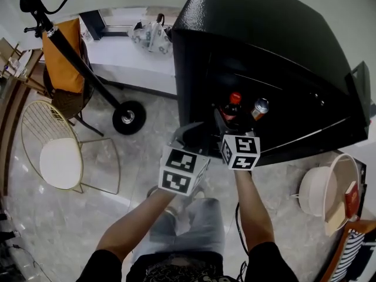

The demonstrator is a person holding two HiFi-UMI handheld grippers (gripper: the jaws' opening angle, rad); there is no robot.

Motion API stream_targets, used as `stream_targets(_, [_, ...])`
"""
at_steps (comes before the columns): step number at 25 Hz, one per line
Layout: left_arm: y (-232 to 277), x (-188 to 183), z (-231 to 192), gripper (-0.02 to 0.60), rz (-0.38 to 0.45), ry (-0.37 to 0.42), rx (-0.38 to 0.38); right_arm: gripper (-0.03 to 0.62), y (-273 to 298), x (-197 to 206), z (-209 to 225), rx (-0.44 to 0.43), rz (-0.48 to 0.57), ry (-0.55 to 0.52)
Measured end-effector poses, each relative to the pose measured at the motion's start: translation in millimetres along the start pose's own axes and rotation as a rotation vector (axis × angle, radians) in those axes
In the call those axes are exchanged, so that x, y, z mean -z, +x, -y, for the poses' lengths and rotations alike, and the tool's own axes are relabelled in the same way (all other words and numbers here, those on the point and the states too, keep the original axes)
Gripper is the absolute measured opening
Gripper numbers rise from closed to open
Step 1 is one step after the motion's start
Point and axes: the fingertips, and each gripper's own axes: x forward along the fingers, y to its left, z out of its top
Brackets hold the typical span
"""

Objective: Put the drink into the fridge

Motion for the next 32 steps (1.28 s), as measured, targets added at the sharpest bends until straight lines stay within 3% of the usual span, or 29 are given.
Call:
stream_targets(15, [43, 22, -11, 0.006, 0.002, 0.017, 0.005, 0.305, 61, 54, 35, 0.052, -0.023, 0.022])
stream_targets(22, [52, 25, -8, 0.006, 0.010, 0.043, 0.026, 0.305, 66, 54, 39, 0.053, 0.020, 0.018])
stream_targets(32, [48, 32, -4, 0.006, -0.013, 0.040, 0.035, 0.305, 56, 56, 36, 0.065, -0.026, 0.031])
